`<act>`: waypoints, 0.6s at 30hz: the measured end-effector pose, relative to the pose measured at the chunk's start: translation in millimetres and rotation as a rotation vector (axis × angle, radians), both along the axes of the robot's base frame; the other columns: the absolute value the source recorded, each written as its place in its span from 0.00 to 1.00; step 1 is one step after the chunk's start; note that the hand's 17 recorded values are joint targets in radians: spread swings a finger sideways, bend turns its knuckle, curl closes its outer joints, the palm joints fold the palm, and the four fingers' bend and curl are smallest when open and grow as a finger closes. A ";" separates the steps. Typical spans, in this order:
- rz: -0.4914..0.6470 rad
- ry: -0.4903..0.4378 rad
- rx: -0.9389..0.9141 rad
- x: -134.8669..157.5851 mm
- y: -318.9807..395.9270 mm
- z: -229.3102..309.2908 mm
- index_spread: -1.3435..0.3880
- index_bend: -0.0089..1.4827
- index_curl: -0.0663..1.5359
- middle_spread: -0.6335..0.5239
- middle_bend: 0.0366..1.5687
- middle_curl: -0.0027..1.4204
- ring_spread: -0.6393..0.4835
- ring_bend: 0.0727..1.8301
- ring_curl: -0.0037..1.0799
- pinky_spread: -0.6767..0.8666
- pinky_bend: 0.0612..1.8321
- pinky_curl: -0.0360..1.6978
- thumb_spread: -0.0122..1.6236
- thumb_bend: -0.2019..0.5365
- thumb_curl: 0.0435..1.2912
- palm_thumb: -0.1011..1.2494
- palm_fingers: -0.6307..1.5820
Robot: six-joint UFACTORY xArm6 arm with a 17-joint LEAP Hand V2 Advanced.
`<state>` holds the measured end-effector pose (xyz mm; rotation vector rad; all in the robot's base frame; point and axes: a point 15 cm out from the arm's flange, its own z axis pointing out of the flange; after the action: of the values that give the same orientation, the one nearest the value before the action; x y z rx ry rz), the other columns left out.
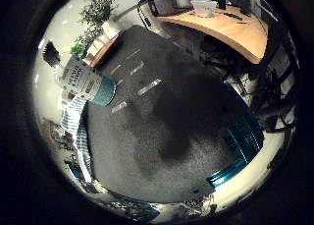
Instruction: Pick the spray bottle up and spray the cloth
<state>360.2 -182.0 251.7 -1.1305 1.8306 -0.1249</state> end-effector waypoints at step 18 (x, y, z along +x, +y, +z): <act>-0.035 -0.032 0.103 20.4 4.0 -14.4 0.66 0.11 0.21 0.66 0.11 0.24 0.71 0.18 0.25 0.69 0.23 0.20 0.66 0.24 0.20 0.54 0.33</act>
<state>380.6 -178.0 237.3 -1.0191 1.8085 -0.0676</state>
